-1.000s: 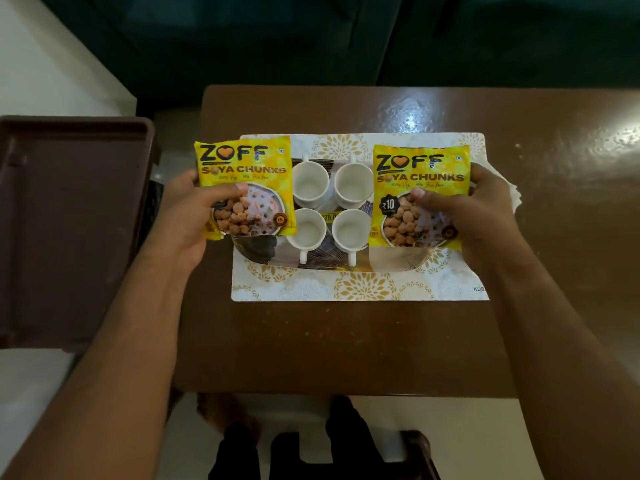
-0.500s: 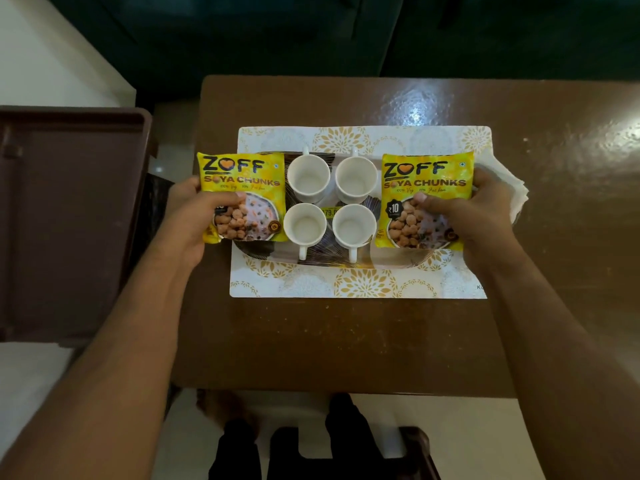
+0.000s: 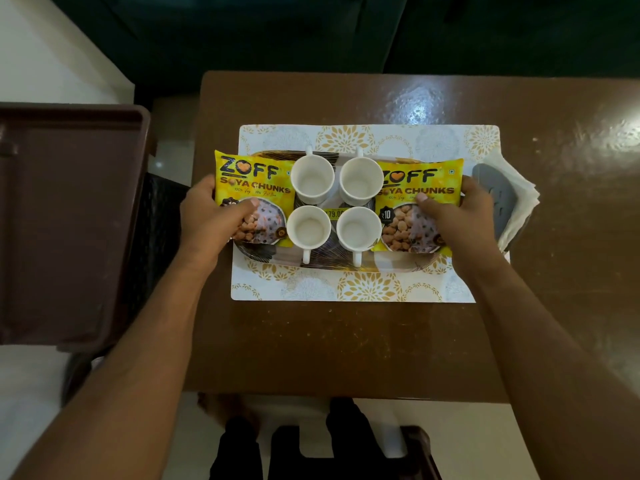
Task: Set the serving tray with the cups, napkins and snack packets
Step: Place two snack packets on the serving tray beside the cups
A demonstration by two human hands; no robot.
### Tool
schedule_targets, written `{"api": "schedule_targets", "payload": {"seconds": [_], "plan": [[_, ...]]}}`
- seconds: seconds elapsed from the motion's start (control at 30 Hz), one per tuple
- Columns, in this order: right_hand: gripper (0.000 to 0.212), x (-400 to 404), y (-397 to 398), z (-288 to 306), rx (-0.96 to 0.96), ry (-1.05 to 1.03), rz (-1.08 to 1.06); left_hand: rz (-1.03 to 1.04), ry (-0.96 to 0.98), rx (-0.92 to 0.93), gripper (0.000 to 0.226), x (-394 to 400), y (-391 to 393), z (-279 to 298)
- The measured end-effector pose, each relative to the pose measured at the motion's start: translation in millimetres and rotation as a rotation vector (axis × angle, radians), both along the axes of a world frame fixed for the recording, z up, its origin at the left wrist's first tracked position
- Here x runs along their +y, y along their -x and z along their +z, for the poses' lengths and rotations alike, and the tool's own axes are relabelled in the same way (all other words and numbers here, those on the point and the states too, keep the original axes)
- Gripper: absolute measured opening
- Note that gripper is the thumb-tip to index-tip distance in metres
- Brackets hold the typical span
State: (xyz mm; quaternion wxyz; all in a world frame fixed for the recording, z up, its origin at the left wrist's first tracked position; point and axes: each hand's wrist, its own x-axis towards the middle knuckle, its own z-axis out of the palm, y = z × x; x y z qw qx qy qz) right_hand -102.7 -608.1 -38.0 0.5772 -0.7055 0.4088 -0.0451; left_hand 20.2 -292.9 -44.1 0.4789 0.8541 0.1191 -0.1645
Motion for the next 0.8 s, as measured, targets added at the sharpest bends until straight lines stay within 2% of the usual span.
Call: {"api": "schedule_targets", "payload": {"seconds": [0.27,0.47,0.57,0.8], "plan": [[0.049,10.5,4.9,-4.9,0.03,0.417,0.069,0.01,-0.053,-0.034,0.034,-2.7,6.0,-3.0],[0.076,16.8,6.7,-12.3,0.157,0.58,0.13,0.055,-0.027,-0.007,0.038,-3.3,14.0,-7.0],[0.072,17.9,8.7,-13.7,0.176,0.626,0.145,0.059,-0.021,0.012,0.038,-2.7,15.9,-8.0],[0.066,17.5,6.1,-15.7,0.225,0.581,0.149,0.066,-0.019,0.045,0.041,-1.1,19.3,-5.8]]}}
